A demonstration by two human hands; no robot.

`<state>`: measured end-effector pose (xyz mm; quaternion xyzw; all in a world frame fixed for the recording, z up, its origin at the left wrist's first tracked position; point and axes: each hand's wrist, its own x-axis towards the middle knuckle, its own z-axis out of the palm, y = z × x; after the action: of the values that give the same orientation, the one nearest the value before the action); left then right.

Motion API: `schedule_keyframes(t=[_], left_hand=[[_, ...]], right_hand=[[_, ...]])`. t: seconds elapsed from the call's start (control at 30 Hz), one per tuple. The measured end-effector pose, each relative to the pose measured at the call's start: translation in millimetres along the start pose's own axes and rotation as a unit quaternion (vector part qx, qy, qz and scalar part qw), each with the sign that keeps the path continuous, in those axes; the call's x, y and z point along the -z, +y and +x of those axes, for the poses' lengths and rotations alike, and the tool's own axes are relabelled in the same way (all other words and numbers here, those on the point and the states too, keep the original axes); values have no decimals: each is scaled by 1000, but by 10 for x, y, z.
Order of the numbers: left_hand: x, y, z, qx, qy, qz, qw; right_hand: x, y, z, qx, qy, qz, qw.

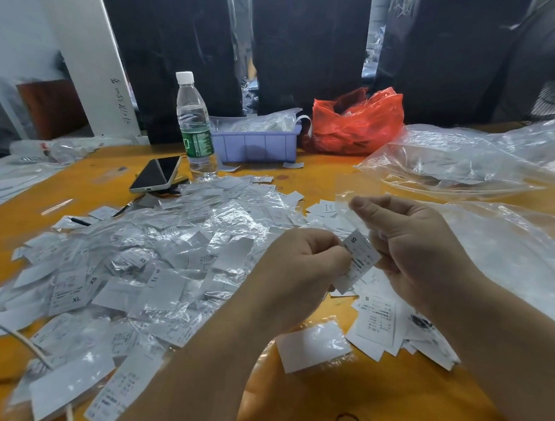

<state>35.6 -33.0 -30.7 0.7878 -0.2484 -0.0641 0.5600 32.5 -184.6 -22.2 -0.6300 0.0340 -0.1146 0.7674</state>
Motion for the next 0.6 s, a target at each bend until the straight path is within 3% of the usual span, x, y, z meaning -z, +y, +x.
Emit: schedule_keyframes(t=[0.6], left_hand=[[-5,-6,2,17,28,12,999]], right_hand=[[-7,-1,-15,3,2,15,1000]])
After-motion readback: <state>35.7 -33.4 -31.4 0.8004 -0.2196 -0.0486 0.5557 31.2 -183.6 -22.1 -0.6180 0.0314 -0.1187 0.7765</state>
